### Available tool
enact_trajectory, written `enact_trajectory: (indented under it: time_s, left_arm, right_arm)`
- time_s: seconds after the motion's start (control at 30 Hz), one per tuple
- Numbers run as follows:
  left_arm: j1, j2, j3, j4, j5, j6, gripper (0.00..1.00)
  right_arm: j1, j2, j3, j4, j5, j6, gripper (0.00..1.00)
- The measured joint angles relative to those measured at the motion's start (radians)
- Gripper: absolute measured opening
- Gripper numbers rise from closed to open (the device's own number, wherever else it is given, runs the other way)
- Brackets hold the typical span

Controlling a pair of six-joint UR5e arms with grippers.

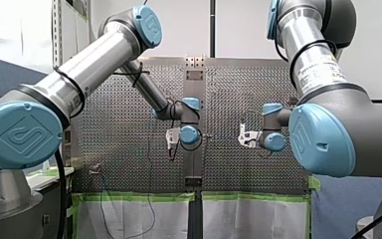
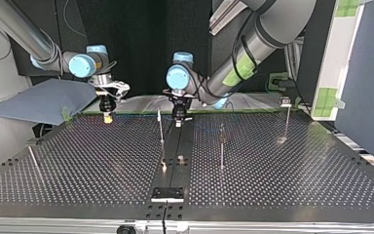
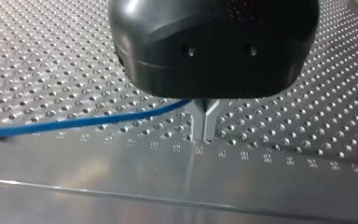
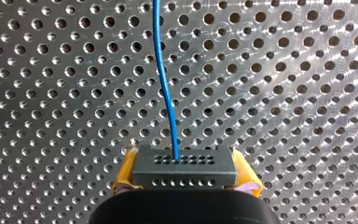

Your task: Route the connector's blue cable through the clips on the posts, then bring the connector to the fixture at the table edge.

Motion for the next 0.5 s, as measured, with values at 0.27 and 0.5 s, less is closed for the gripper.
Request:
enact_trajectory:
  time_s: [0.27,0.5]
  left_arm:
    - [0.002,0.000,0.000,-0.012,0.007,0.008,0.25]
    - [-0.004,0.000,0.000,-0.043,0.033,0.021,0.62]
  right_arm:
    - [0.001,0.001,-0.010,0.012,0.000,-0.003,0.00]
    - [0.001,0.001,-0.011,0.014,-0.001,-0.005,0.00]
